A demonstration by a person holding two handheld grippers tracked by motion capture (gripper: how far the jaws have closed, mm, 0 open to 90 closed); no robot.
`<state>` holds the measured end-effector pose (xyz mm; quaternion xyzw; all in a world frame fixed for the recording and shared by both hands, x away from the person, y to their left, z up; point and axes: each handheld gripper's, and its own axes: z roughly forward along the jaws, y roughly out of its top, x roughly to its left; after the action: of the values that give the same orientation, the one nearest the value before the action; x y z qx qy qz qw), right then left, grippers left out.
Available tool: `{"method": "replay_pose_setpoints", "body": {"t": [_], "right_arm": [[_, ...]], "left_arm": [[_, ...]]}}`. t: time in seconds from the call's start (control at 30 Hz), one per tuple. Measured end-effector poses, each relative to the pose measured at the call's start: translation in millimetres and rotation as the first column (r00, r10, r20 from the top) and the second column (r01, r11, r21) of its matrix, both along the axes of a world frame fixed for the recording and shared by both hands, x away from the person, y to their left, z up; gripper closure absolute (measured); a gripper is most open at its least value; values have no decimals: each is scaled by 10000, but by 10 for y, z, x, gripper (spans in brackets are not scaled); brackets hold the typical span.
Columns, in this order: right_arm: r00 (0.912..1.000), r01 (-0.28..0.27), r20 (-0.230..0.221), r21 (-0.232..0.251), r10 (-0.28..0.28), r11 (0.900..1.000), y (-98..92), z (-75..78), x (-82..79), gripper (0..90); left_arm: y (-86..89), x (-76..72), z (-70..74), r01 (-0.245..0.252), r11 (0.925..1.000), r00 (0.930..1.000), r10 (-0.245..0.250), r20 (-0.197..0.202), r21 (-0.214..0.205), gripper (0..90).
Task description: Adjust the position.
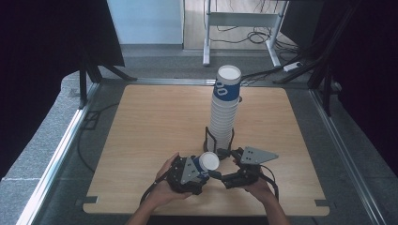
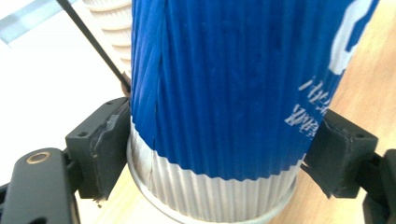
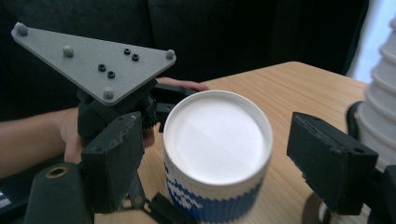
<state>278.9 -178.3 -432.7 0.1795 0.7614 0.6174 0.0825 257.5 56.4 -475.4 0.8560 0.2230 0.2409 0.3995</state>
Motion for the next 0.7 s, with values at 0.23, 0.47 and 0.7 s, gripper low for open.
{"method": "replay_pose_setpoints", "body": {"t": [0.23,0.47,0.7], "right_arm": [[9996,87,-259,-762,-107,9971,-127,-8,25,193],[9987,196,-440,-1374,-259,9903,-166,-77,46,199],[9971,-70,-754,-1768,-64,9842,-185,-90,42,200]], "left_arm": [[-18,-22,-17,-277,9939,9973,203,705,1069,166],[-57,-39,-50,-201,9884,9972,90,742,1504,167],[-100,-65,-74,-145,9809,9955,-40,949,1938,172]]}}
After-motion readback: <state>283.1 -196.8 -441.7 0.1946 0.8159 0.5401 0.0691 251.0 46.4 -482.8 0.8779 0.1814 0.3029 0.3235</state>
